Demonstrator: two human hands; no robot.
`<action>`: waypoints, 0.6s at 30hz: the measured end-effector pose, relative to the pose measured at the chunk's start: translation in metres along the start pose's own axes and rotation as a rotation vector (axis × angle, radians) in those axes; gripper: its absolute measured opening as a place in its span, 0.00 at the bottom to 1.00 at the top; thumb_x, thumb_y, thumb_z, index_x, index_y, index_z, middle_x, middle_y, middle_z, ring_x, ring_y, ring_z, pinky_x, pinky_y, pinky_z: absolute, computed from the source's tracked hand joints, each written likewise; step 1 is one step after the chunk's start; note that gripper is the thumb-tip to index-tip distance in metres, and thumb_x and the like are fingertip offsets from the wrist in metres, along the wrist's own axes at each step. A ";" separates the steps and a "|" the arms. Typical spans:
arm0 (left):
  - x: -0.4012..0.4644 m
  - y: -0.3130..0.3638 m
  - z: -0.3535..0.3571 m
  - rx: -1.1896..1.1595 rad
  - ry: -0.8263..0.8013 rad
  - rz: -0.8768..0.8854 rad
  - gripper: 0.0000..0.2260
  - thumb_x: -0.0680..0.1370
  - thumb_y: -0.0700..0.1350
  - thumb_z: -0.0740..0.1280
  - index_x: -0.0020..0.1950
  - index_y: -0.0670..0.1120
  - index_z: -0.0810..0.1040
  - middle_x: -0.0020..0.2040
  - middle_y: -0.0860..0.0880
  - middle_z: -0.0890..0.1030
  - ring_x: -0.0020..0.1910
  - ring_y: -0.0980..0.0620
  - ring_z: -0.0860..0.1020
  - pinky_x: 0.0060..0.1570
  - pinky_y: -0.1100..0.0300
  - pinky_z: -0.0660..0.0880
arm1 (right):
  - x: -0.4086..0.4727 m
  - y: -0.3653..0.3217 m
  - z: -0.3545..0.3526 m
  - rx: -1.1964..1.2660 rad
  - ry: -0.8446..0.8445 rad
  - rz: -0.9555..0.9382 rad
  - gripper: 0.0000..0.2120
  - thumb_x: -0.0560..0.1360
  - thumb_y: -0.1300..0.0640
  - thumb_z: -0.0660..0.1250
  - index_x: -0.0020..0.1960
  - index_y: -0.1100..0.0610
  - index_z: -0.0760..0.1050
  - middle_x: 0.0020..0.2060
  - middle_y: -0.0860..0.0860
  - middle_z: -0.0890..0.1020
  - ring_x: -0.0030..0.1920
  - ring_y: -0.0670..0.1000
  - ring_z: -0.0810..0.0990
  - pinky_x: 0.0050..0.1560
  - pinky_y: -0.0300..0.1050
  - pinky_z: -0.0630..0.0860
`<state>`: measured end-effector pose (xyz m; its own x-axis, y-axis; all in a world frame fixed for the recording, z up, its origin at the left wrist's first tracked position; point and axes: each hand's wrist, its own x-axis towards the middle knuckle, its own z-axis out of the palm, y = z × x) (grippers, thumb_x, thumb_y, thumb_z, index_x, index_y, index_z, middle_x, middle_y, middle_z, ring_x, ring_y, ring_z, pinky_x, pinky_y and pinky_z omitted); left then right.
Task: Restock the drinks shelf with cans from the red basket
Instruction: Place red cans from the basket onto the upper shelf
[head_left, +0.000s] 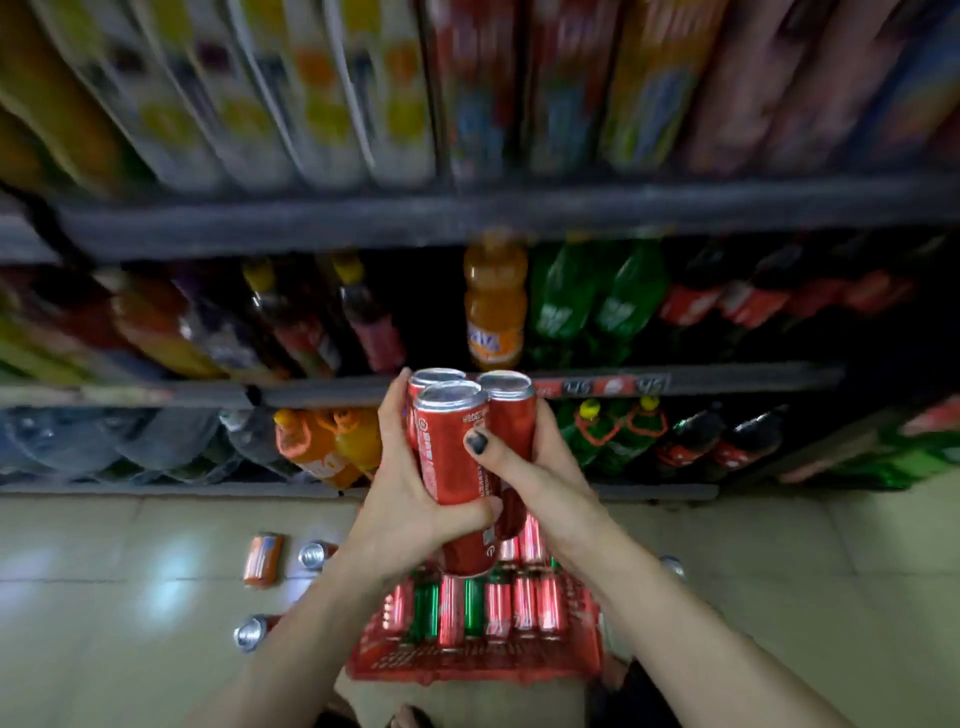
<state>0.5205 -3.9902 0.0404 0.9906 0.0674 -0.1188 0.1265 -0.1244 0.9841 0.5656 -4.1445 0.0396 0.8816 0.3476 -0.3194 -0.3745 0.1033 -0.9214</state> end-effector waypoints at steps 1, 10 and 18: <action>0.000 0.042 -0.003 -0.006 -0.005 0.036 0.56 0.63 0.38 0.78 0.80 0.63 0.48 0.59 0.57 0.81 0.55 0.53 0.85 0.51 0.54 0.83 | -0.011 -0.041 0.005 -0.002 0.003 -0.038 0.41 0.61 0.39 0.81 0.70 0.45 0.70 0.61 0.45 0.84 0.63 0.46 0.82 0.66 0.48 0.76; -0.016 0.410 -0.026 0.012 -0.056 0.398 0.57 0.62 0.41 0.79 0.78 0.68 0.47 0.63 0.65 0.79 0.61 0.57 0.83 0.53 0.64 0.80 | -0.127 -0.398 0.053 -0.053 -0.011 -0.394 0.38 0.65 0.46 0.81 0.71 0.49 0.69 0.62 0.47 0.83 0.62 0.47 0.83 0.60 0.45 0.81; -0.021 0.631 -0.036 0.038 -0.074 0.742 0.56 0.65 0.35 0.80 0.82 0.58 0.48 0.68 0.52 0.78 0.64 0.52 0.82 0.56 0.57 0.82 | -0.192 -0.607 0.080 -0.127 0.016 -0.749 0.40 0.59 0.38 0.79 0.67 0.47 0.72 0.58 0.44 0.85 0.58 0.43 0.84 0.56 0.42 0.80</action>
<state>0.5776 -4.0345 0.6684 0.8171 -0.1148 0.5650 -0.5765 -0.1455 0.8041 0.6008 -4.1994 0.6780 0.8916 0.2129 0.3997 0.3612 0.1983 -0.9112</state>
